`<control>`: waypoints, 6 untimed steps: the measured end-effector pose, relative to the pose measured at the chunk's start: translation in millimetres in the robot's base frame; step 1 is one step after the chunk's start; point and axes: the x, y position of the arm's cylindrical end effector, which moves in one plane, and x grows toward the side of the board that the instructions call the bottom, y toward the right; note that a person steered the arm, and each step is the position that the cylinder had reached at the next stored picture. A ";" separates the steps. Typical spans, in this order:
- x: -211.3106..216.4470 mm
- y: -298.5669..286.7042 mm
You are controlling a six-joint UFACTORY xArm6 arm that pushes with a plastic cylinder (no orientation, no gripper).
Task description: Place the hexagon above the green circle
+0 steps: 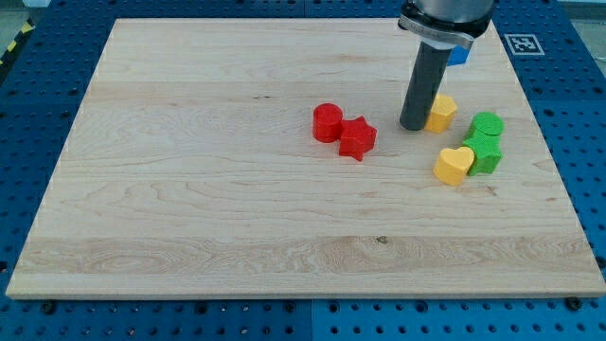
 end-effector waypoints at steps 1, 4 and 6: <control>1.8 -10.6; 5.1 25.4; -31.3 66.6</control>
